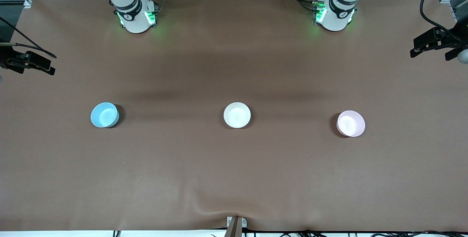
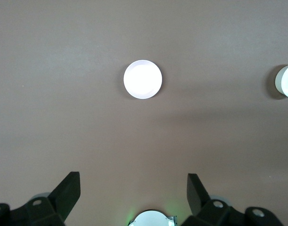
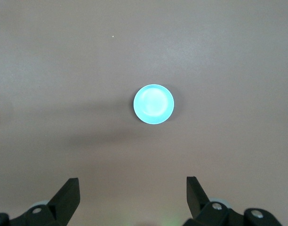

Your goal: Stack pink and blue bowls on white bowl

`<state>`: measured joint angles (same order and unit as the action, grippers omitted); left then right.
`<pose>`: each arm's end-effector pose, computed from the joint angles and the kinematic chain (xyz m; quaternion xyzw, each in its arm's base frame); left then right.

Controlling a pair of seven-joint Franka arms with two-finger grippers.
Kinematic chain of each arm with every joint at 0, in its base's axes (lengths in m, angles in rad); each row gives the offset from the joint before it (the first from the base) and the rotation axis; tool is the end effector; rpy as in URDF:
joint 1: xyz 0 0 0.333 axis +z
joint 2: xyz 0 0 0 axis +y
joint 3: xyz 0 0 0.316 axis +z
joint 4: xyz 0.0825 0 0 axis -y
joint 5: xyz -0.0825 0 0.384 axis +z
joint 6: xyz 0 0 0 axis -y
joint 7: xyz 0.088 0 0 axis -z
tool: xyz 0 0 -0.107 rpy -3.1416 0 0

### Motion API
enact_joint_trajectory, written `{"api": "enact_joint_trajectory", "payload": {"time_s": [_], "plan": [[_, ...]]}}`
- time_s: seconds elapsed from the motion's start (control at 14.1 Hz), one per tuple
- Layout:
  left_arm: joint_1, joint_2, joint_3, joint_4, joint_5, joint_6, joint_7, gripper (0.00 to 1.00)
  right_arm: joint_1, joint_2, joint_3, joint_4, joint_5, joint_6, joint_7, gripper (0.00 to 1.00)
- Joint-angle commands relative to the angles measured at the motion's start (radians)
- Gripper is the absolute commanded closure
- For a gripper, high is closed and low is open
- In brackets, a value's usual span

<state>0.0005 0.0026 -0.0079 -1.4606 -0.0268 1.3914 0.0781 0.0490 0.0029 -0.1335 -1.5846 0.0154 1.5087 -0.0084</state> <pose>0.5363 -0.0072 0.6591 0.9983 -0.0446 -0.0354 0.0145 0.5462 -0.0444 0.6113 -0.9985 0.0378 0.0390 0.0093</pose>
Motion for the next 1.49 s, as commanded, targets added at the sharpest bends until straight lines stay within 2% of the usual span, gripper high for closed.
{"api": "enact_joint_trajectory", "payload": {"time_s": [0.0,0.5,0.92,1.07,1.42], "plan": [[0.001,0.011,-0.009,0.026,0.022,-0.003,-0.012,0.00,-0.006,-0.011,0.003,-0.008,-0.005,-0.004,-0.004,0.00],[0.006,0.033,-0.007,0.022,0.022,0.000,-0.011,0.00,-0.006,-0.009,0.003,-0.008,-0.005,-0.002,-0.004,0.00],[0.010,0.215,-0.004,0.010,0.028,0.138,0.006,0.00,-0.008,-0.011,0.003,-0.017,-0.005,-0.004,-0.005,0.00],[0.010,0.264,-0.007,-0.039,0.039,0.240,0.006,0.00,-0.008,-0.011,0.003,-0.017,-0.005,-0.004,-0.004,0.00],[0.015,0.307,-0.009,-0.278,0.056,0.538,0.009,0.00,-0.006,-0.011,0.003,-0.023,-0.005,-0.001,-0.005,0.00]]}}
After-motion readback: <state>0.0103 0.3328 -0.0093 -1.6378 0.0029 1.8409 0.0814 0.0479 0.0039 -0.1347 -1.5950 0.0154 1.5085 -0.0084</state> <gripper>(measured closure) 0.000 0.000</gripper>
